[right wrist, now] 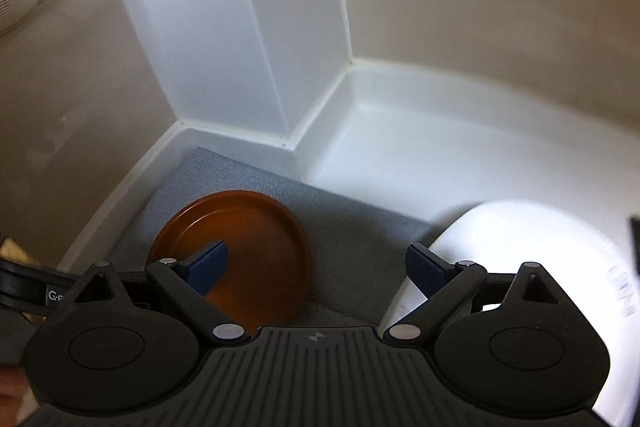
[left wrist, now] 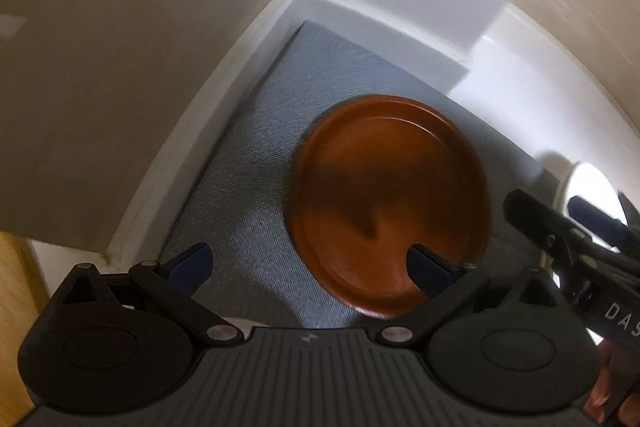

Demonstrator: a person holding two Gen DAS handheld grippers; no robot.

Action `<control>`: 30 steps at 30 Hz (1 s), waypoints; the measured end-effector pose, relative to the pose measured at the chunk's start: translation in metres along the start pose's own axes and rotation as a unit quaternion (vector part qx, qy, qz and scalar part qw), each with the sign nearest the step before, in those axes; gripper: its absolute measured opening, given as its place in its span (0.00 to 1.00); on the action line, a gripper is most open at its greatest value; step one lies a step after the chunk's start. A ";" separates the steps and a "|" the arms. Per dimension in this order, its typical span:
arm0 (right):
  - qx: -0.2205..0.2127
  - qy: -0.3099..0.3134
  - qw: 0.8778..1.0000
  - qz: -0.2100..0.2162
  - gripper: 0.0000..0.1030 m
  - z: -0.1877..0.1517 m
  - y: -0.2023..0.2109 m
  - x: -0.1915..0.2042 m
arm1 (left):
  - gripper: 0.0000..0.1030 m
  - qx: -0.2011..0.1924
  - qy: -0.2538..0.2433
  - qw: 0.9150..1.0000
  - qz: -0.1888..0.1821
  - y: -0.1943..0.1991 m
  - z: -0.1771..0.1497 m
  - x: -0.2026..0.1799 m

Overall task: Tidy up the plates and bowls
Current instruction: 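Close both grippers on the rim of the terracotta-orange plate, then lift the orange plate and carry it over the stacked white plates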

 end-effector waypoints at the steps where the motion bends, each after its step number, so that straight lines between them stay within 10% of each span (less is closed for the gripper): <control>1: 0.006 -0.003 1.000 0.009 0.90 0.000 -0.005 0.001 | 1.00 0.005 0.002 1.000 0.001 -0.003 0.001 0.002; 14: 0.035 0.020 0.999 -0.017 0.56 -0.009 -0.047 0.005 | 0.98 0.002 0.012 1.000 -0.013 -0.016 0.009 0.004; 20: 0.050 0.042 0.998 -0.005 0.07 -0.014 -0.056 0.016 | 0.45 -0.012 0.008 0.999 -0.042 -0.010 0.011 0.004; 22: 0.051 0.041 0.998 -0.012 0.07 -0.014 -0.054 0.015 | 0.22 -0.022 0.006 0.999 -0.037 -0.007 0.011 0.009; 30: 0.003 0.038 0.999 -0.027 0.07 -0.003 -0.028 0.009 | 0.17 -0.078 -0.007 0.995 -0.058 0.027 0.003 -0.009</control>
Point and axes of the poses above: each gripper's, at about its wrist camera, not at the fingertips, and y roughly against the way its jaws point, x to its left, z to its top, the point moved 7 cm from there along -y, roughly the way its jaws point, and after that the axes turned 11 degrees about -z, right-handed, at the moved point
